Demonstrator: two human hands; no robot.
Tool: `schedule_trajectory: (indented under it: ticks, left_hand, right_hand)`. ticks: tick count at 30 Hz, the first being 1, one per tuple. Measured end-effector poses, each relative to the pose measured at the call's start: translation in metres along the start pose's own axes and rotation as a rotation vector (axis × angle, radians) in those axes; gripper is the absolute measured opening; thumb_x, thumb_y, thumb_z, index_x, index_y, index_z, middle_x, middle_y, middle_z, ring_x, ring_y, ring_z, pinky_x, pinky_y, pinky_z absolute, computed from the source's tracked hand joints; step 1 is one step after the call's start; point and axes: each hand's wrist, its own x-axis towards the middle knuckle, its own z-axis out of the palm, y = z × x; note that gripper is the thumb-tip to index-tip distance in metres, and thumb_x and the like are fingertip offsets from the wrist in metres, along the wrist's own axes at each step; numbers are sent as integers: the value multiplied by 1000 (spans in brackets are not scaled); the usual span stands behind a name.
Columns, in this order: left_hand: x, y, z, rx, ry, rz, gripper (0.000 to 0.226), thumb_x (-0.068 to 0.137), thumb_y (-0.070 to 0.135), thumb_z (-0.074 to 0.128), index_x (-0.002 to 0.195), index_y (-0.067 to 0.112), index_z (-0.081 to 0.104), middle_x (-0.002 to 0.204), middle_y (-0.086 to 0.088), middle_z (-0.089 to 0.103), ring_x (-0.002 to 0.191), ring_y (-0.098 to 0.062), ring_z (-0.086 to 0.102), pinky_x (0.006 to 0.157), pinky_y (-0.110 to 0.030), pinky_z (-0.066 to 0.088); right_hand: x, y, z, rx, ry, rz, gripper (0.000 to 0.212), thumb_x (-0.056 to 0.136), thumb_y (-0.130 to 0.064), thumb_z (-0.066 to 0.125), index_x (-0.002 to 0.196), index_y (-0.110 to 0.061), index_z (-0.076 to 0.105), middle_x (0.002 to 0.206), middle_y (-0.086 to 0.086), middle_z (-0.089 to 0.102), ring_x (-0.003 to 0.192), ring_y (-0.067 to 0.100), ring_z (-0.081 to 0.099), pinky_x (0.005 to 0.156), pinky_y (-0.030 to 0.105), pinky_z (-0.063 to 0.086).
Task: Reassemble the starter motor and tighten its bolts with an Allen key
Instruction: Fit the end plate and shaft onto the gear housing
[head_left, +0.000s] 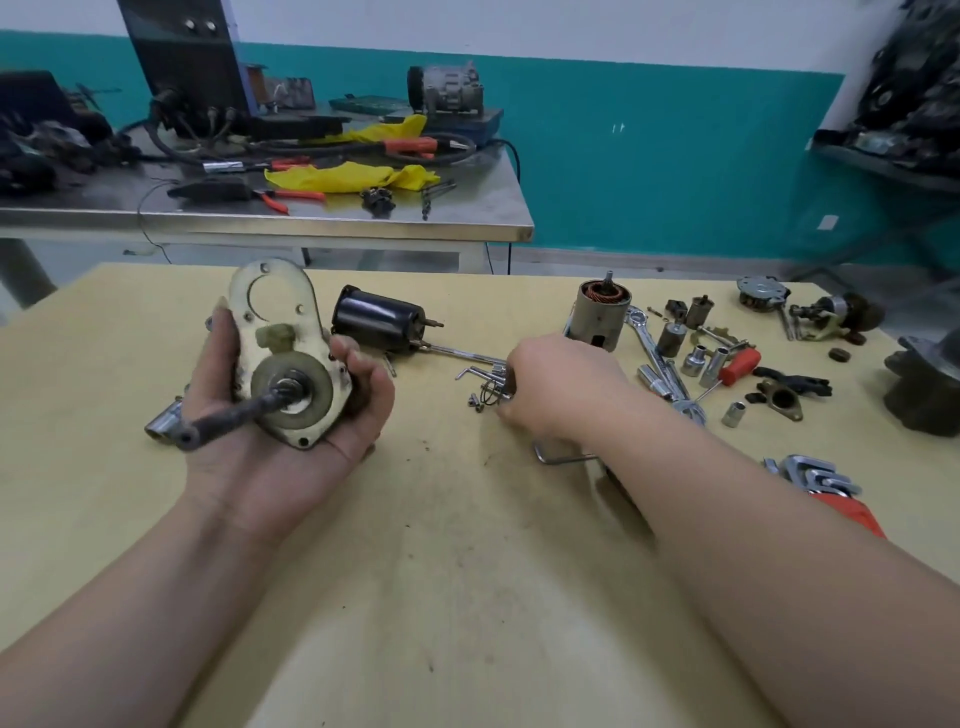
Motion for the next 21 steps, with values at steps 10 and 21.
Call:
schedule_trajectory:
  ticks: [10, 21]
  left_hand:
    - [-4, -26, -9, 42, -200, -118, 69, 81, 55, 87, 125, 3, 76, 108, -14, 66, 92, -24, 65, 97, -41, 56]
    - [3, -27, -15, 60, -96, -111, 66, 83, 53, 86, 122, 0, 78, 105, -16, 67, 89, -29, 66, 89, -45, 57]
  right_hand:
    - [16, -14, -16, 615, -44, -73, 38, 86, -63, 78, 92, -26, 82, 82, -9, 77, 80, 11, 71, 65, 28, 57]
    - [15, -8, 8, 134, -99, -57, 28, 91, -53, 73, 102, -28, 73, 97, -3, 70, 90, 24, 67, 74, 36, 59]
